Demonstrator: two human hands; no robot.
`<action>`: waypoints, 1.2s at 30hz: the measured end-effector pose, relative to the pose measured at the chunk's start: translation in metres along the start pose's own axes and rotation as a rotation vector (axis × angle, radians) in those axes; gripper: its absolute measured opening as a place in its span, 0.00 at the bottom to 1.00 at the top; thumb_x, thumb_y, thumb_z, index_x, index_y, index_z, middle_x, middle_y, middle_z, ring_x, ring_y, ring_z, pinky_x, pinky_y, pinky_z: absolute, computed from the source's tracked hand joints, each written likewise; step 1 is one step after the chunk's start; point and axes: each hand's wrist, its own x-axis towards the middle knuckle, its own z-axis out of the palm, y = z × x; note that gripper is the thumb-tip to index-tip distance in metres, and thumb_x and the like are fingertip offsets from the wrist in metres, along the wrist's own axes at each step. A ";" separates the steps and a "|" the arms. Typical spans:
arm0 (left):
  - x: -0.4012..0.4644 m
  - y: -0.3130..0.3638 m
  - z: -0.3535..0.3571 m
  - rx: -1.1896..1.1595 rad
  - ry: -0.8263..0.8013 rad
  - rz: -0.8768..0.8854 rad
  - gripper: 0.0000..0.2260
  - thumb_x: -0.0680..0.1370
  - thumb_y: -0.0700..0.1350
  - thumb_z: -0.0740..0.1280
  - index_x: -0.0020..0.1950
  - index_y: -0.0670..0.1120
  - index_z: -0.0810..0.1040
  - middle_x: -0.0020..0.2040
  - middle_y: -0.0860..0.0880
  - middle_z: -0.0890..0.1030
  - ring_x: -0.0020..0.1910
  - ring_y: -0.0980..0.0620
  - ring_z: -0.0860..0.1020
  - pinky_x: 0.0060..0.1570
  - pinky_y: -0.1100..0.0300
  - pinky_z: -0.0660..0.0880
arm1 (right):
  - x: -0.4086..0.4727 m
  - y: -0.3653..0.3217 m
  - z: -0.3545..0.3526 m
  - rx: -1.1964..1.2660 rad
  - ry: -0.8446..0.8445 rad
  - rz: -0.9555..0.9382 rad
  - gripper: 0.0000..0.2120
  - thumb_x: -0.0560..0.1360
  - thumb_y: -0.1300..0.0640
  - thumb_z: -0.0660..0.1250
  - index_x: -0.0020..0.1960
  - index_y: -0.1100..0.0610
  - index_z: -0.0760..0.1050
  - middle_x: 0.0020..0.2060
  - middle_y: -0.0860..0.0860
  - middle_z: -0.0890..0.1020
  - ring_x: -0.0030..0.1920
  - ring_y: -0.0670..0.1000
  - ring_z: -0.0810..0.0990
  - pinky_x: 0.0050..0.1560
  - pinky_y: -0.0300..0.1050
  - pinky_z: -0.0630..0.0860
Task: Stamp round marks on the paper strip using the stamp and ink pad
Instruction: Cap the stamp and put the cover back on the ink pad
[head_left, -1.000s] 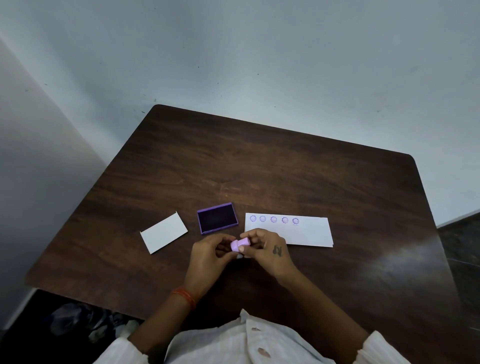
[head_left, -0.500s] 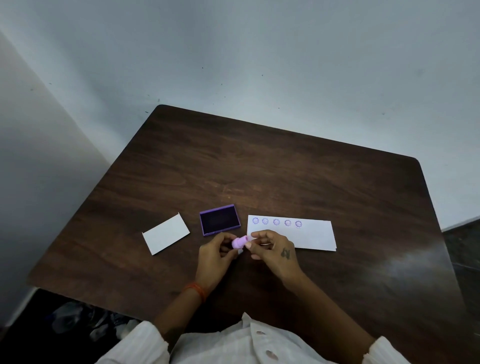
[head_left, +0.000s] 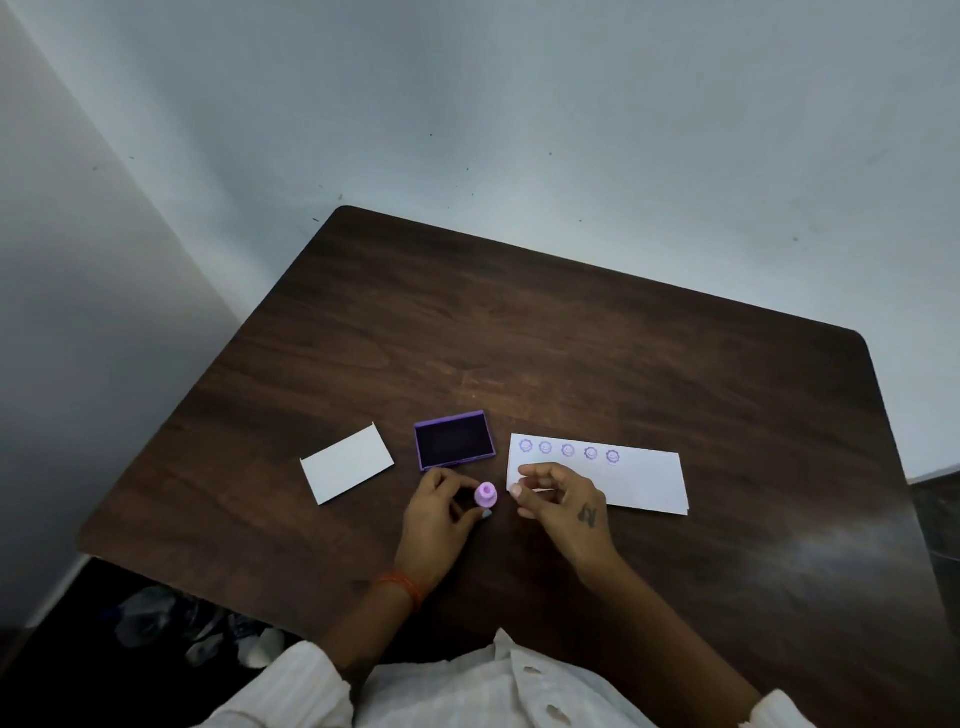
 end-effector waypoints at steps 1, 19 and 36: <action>0.000 0.000 -0.001 0.013 -0.010 -0.002 0.13 0.68 0.42 0.74 0.51 0.49 0.79 0.52 0.50 0.76 0.37 0.57 0.75 0.40 0.71 0.70 | 0.001 -0.001 0.001 -0.006 0.004 -0.006 0.10 0.68 0.58 0.73 0.49 0.54 0.79 0.44 0.53 0.84 0.38 0.46 0.84 0.47 0.50 0.83; -0.015 -0.055 -0.106 0.244 0.450 -0.268 0.34 0.68 0.49 0.75 0.69 0.44 0.65 0.70 0.41 0.67 0.68 0.41 0.63 0.66 0.45 0.64 | 0.040 -0.074 0.091 -0.629 -0.344 -0.587 0.25 0.70 0.57 0.71 0.65 0.56 0.69 0.64 0.54 0.74 0.65 0.54 0.69 0.64 0.45 0.65; -0.004 -0.078 -0.113 0.213 0.322 -0.261 0.27 0.67 0.45 0.76 0.64 0.45 0.73 0.67 0.45 0.73 0.62 0.43 0.69 0.62 0.52 0.66 | 0.061 -0.070 0.132 -1.042 -0.548 -0.741 0.29 0.75 0.61 0.63 0.72 0.61 0.54 0.72 0.59 0.62 0.72 0.57 0.59 0.73 0.47 0.55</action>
